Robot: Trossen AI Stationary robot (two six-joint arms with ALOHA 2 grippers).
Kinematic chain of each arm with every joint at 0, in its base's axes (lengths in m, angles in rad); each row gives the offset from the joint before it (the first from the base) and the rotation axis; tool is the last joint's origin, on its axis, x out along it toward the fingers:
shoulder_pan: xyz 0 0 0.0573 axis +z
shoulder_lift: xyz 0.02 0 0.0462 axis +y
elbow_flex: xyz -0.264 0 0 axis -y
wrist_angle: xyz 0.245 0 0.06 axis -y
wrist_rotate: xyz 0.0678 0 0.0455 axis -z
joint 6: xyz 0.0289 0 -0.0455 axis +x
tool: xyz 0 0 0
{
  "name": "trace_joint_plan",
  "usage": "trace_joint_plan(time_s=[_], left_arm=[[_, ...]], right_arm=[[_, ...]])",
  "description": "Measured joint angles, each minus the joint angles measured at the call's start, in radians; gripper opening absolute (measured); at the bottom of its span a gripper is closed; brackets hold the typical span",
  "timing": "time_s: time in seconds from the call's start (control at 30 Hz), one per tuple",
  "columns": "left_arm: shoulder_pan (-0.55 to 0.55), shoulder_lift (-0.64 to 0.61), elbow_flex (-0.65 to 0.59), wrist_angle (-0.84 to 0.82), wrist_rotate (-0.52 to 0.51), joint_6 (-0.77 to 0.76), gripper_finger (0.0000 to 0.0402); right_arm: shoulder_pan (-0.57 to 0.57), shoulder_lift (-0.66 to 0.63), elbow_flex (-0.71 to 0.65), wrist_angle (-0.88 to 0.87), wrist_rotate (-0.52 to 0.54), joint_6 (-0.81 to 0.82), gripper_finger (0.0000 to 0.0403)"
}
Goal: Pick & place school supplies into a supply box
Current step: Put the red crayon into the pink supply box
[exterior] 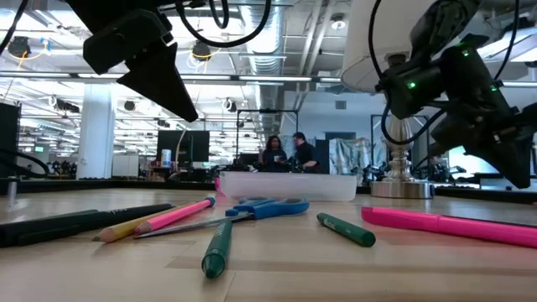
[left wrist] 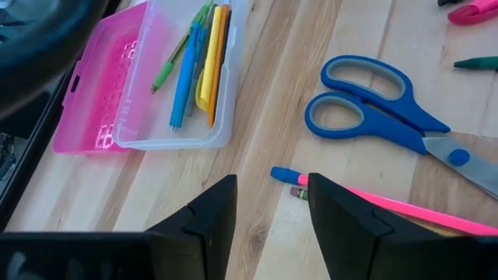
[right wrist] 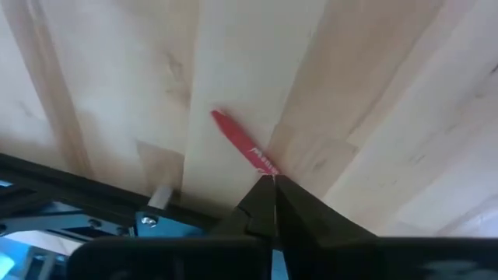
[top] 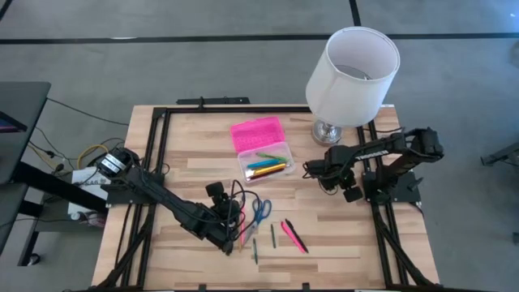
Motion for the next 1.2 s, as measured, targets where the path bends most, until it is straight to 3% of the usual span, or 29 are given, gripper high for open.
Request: trace_joint_plan(time_s=[0.33,0.67,1.2], left_arm=[[0.000,0.000,0.000,0.000,0.003,-0.001,0.0154],[0.000,0.000,0.000,0.000,0.006,-0.001,0.0154],[0.000,0.000,0.000,0.000,0.005,-0.001,0.0154]], right_arm=[[0.038,0.000,0.000,0.001,-0.015,0.018,0.0083],[0.037,0.019,-0.001,0.069,0.040,0.014,0.0158],[0.027,0.234,0.003,0.040,0.066,-0.014,0.0127]])
